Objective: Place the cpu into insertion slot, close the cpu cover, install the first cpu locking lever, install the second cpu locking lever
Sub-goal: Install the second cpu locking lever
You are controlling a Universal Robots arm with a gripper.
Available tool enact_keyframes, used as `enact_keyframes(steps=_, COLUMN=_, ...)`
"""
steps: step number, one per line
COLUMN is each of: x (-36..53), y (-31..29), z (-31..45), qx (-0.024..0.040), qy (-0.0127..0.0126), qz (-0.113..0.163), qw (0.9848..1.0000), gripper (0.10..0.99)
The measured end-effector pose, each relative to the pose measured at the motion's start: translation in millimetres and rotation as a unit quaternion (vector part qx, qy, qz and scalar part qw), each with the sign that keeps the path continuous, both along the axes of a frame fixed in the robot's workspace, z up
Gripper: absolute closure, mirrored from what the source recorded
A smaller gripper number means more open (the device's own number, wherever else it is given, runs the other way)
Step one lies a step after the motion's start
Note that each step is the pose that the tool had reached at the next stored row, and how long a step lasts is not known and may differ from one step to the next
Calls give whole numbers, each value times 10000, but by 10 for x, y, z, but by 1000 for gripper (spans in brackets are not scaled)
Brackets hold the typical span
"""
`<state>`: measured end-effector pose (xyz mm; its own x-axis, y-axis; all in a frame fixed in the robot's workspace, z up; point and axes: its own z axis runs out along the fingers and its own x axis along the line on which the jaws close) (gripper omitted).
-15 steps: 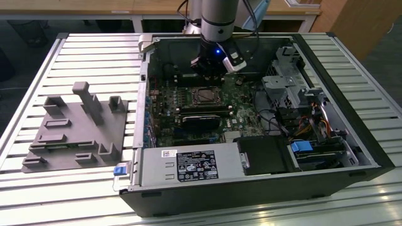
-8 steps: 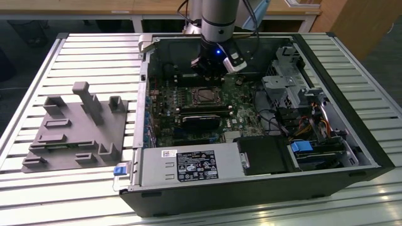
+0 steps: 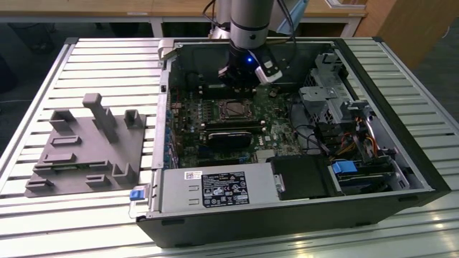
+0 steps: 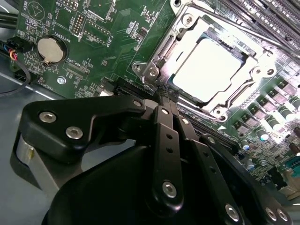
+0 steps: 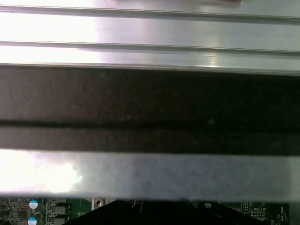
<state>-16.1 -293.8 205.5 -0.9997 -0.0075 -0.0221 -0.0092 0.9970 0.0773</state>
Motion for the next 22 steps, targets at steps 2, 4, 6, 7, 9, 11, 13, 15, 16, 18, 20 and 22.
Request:
enact_keyframes(steps=2, x=2, y=-5, z=0, qx=0, qy=0, qz=0, qw=10000, gripper=980)
enact_keyframes(steps=4, x=3, y=-13, z=0, qx=0, qy=0, qz=0, qw=10000, gripper=980)
enact_keyframes(steps=6, x=3, y=-21, z=0, qx=0, qy=0, qz=0, qw=10000, gripper=980)
enact_keyframes(steps=7, x=3, y=-23, z=0, qx=1, qy=0, qz=0, qw=10000, gripper=980)
enact_keyframes(steps=9, x=3, y=-24, z=0, qx=0, qy=0, qz=-1, qw=10000, gripper=980)
enact_keyframes(steps=11, x=3, y=-25, z=0, qx=-1, qy=0, qz=0, qw=10000, gripper=980)
enact_keyframes(steps=13, x=2, y=-26, z=7, qx=-1, qy=1, qz=0, qw=10000, gripper=980)
enact_keyframes(steps=15, x=3, y=-25, z=33, qx=0, qy=0, qz=0, qw=10000, gripper=980)
enact_keyframes(steps=16, x=3, y=-25, z=56, qx=0, qy=0, qz=0, qw=10000, gripper=980)
enact_keyframes(steps=18, x=3, y=-25, z=120, qx=1, qy=0, qz=0, qw=10000, gripper=980)
enact_keyframes(steps=20, x=3, y=-25, z=182, qx=-1, qy=1, qz=0, qw=10000, gripper=980)
enact_keyframes(steps=22, x=3, y=-26, z=205, qx=0, qy=0, qz=0, qw=10000, gripper=980)
